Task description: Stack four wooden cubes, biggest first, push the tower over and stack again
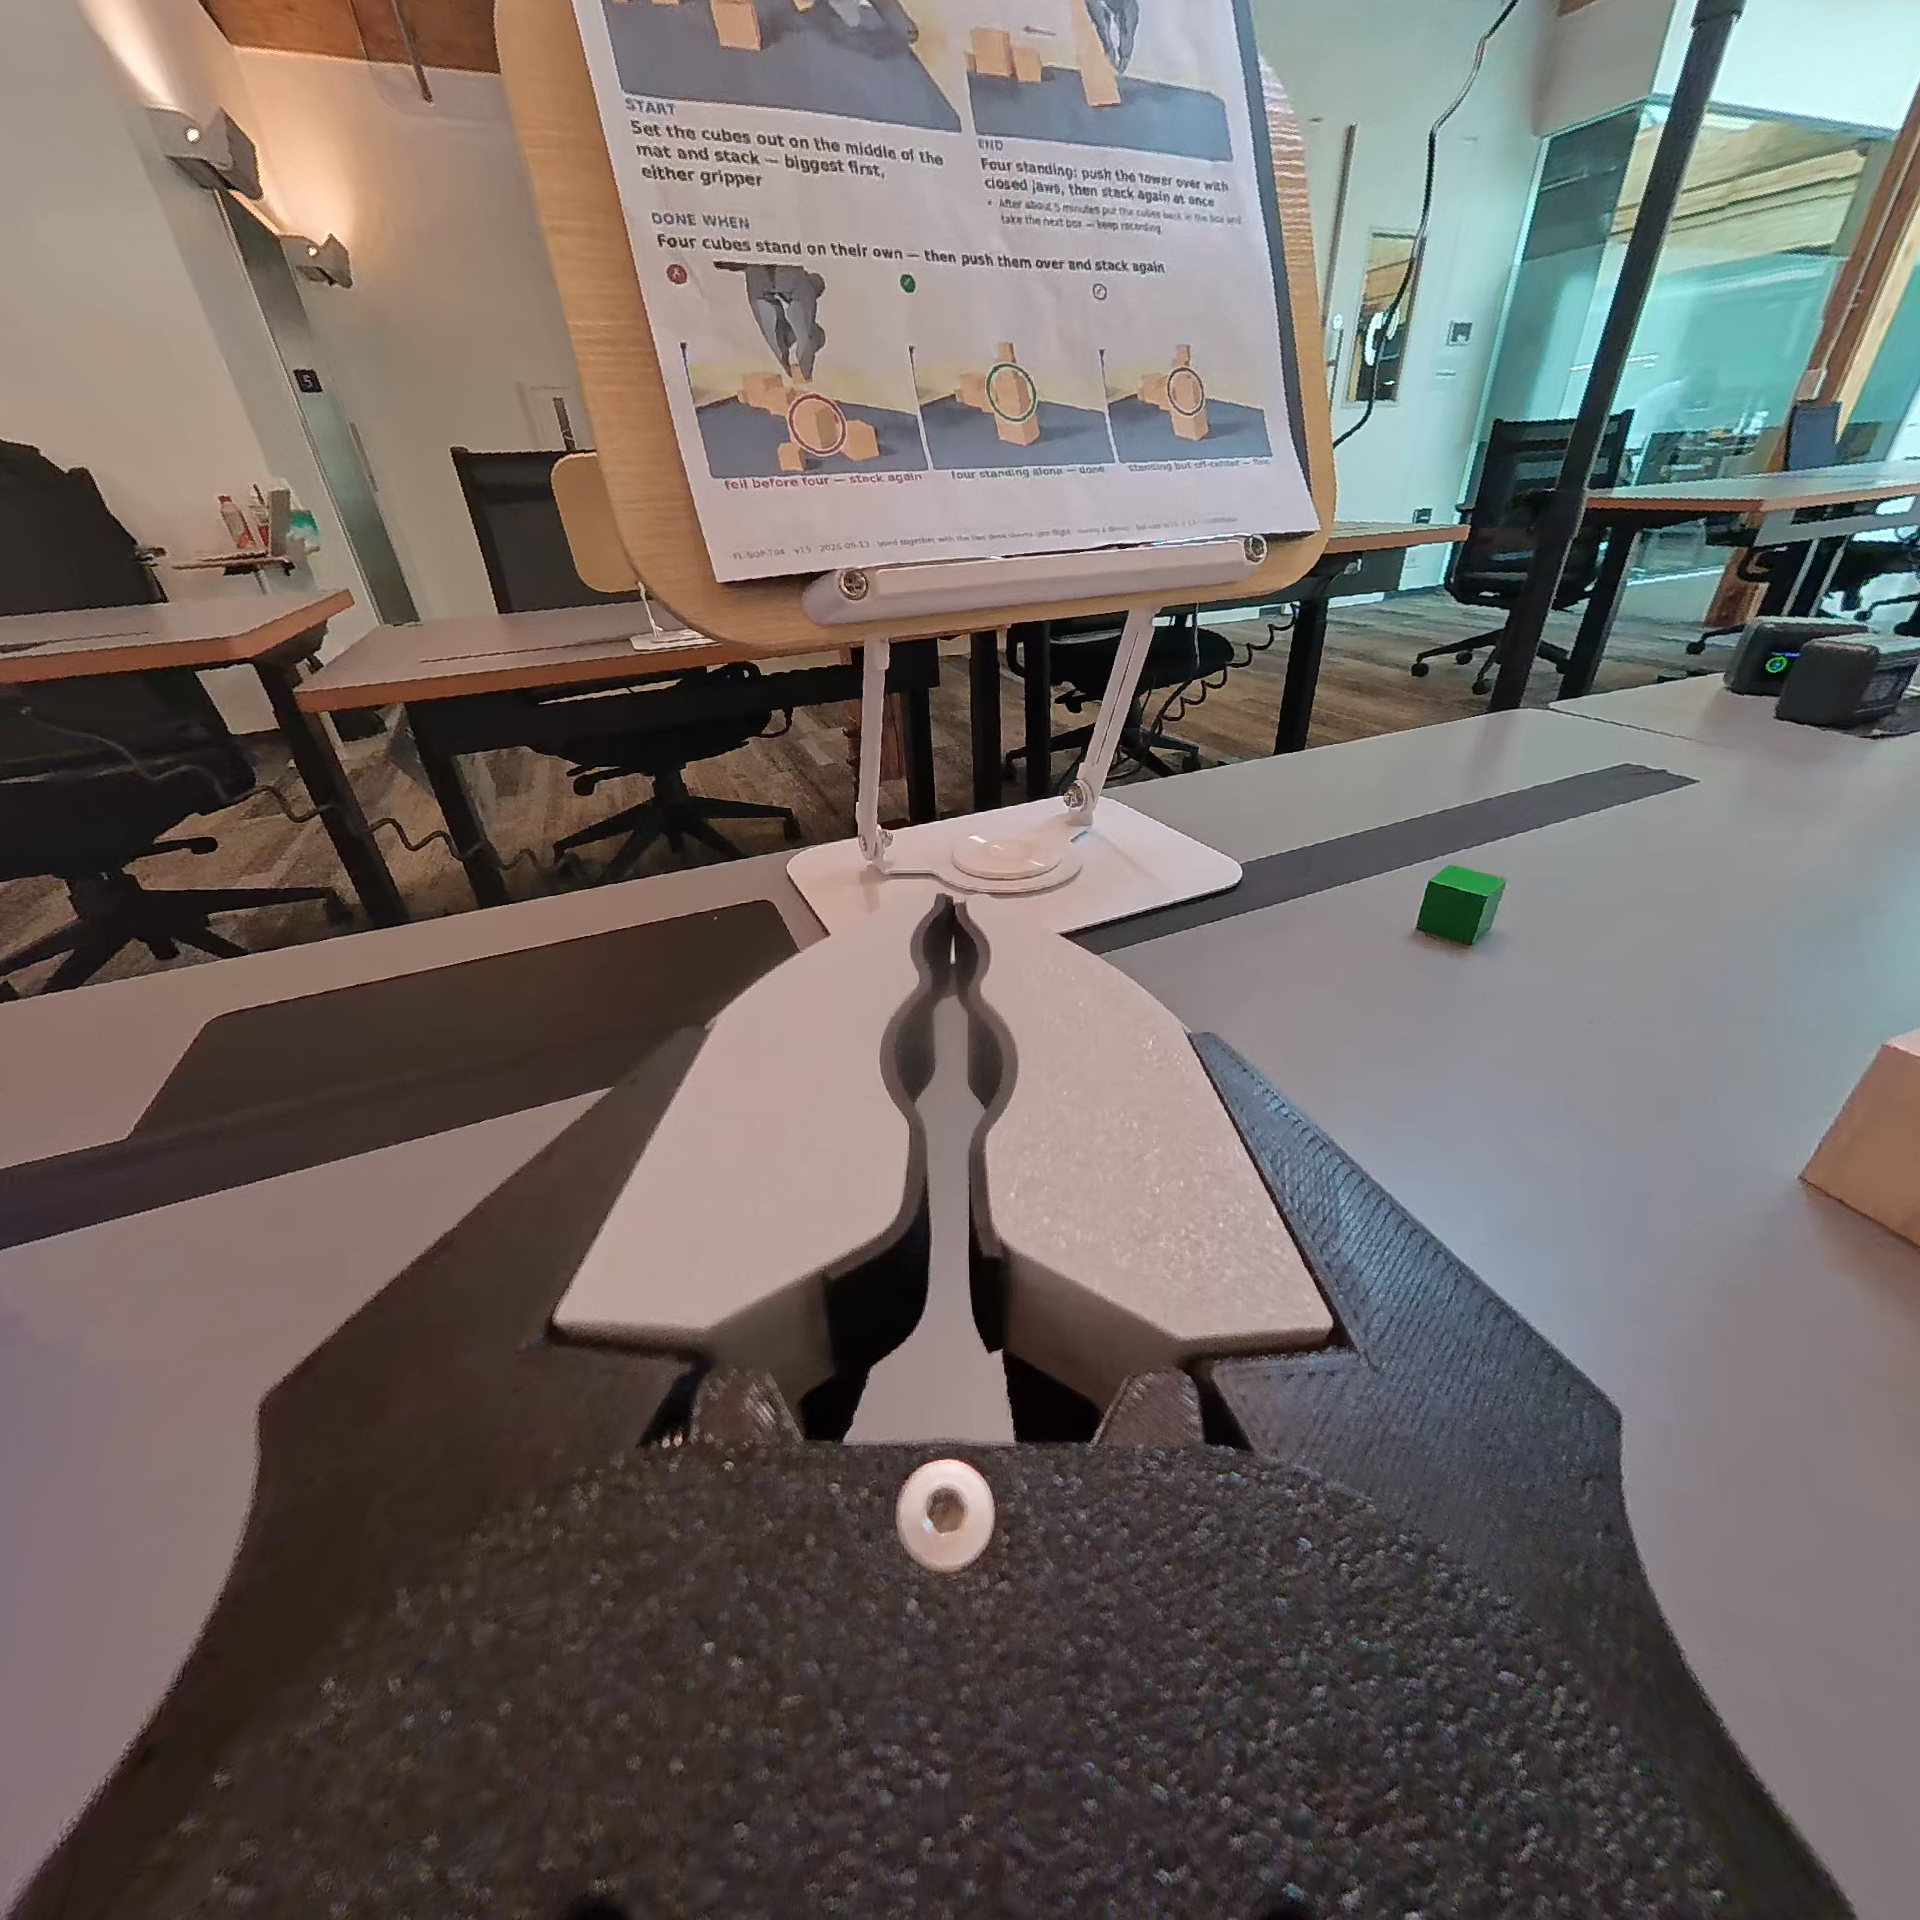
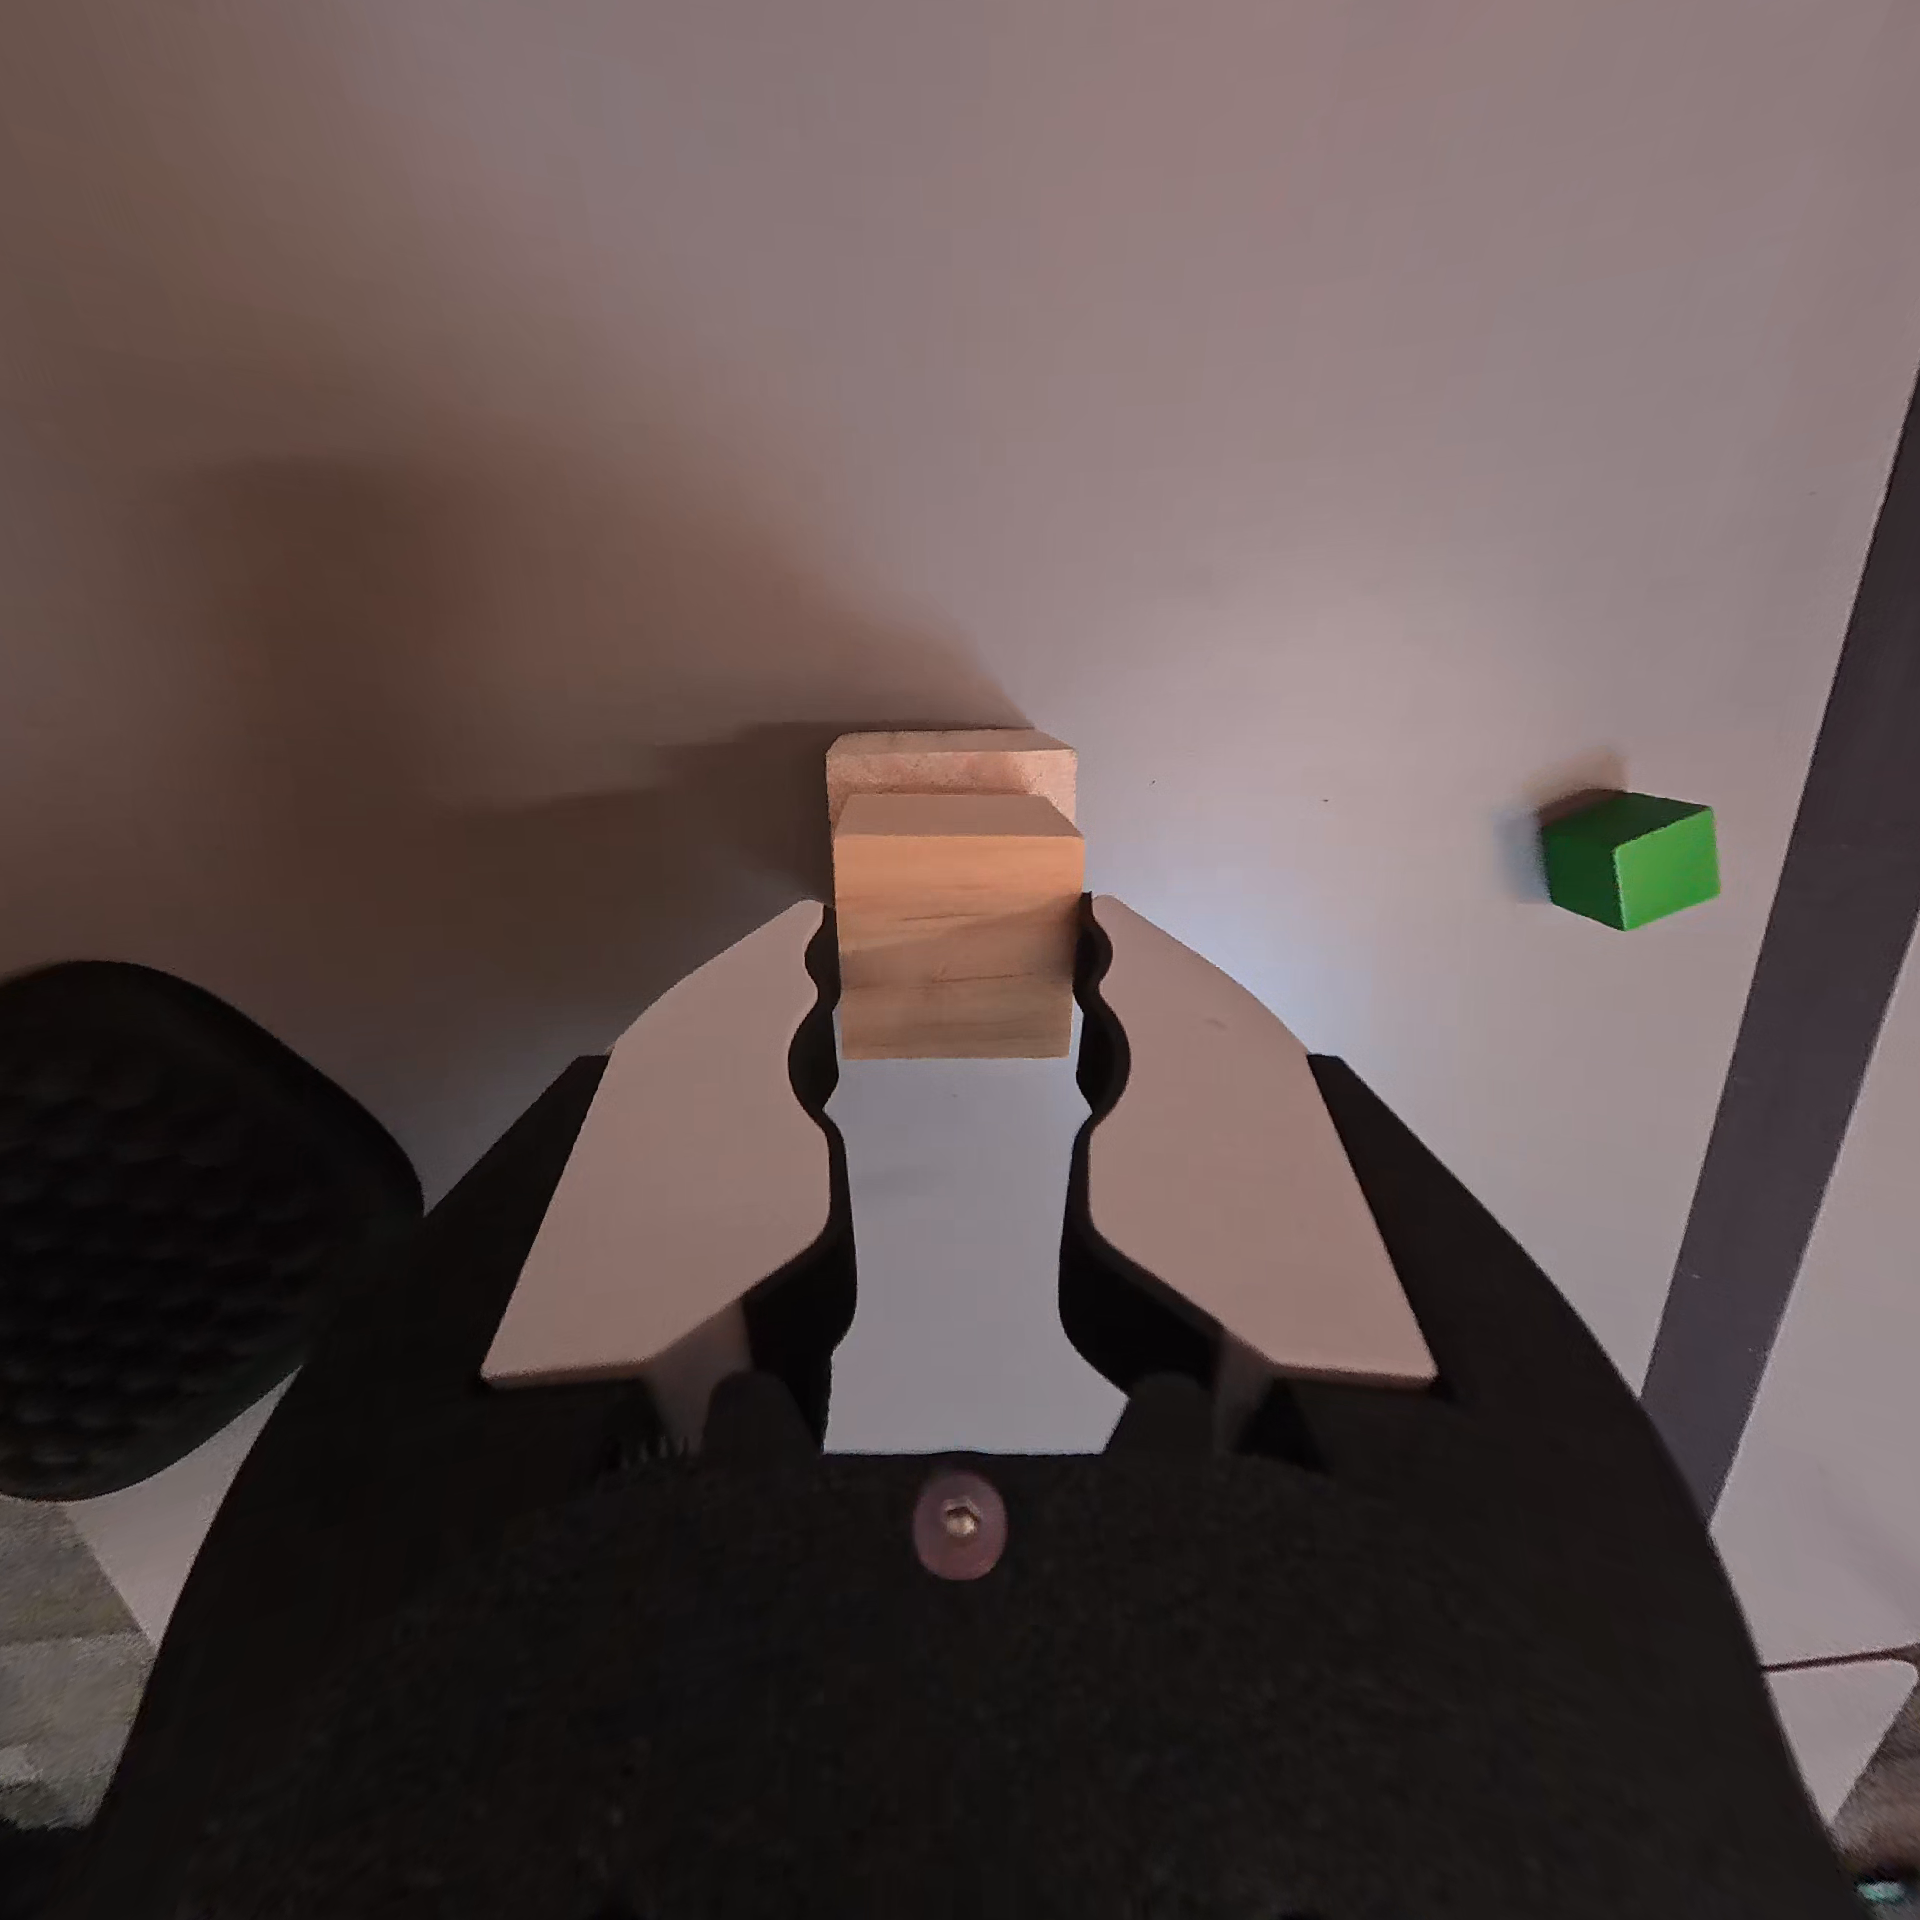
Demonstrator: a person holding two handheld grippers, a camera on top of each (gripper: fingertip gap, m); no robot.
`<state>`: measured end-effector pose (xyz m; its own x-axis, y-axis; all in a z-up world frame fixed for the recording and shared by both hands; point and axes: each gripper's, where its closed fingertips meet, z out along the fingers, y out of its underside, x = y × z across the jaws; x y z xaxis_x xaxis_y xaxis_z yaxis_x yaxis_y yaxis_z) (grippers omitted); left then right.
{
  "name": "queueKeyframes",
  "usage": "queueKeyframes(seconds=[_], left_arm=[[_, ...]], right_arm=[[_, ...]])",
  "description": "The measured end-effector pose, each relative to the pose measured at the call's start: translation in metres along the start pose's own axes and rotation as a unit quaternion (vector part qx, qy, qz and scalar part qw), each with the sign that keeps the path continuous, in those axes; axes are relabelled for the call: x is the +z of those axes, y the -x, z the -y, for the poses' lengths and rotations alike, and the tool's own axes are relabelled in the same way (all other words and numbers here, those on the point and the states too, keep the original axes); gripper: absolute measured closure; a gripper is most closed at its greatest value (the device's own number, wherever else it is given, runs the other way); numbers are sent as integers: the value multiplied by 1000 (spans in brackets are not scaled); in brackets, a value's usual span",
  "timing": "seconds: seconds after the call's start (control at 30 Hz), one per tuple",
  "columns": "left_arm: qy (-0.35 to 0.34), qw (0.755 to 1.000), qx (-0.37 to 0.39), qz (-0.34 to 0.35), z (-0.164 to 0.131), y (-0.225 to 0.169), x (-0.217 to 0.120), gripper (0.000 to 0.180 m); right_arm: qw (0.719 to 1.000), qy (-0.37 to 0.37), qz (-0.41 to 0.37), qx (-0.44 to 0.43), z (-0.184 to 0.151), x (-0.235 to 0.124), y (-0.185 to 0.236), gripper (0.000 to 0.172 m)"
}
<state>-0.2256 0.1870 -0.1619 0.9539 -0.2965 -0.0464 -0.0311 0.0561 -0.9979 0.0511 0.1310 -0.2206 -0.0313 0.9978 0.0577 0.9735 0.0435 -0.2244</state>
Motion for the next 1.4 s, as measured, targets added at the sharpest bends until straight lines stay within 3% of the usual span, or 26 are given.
queueKeyframes(seconds=[0.73,0.9,1.1,1.23,1.4], left_arm=[[8,1000,1,-7,-3,-2,2,180],[8,1000,2,-8,-3,-2,2,180],[10,1000,1,-7,-4,-1,2,180],[14,1000,4,-7,-6,-2,2,180],[20,1000,10,2,-9,3,1,180]], right_arm=[[1000,0,2,-9,0,4,0,128],[999,-40,5,4,8,-6,-3,117],[987,-143,-49,48,23,-41,-43,119],[986,-126,-93,61,6,-34,-89,124],[993,-83,-83,26,-17,4,-136,128]])
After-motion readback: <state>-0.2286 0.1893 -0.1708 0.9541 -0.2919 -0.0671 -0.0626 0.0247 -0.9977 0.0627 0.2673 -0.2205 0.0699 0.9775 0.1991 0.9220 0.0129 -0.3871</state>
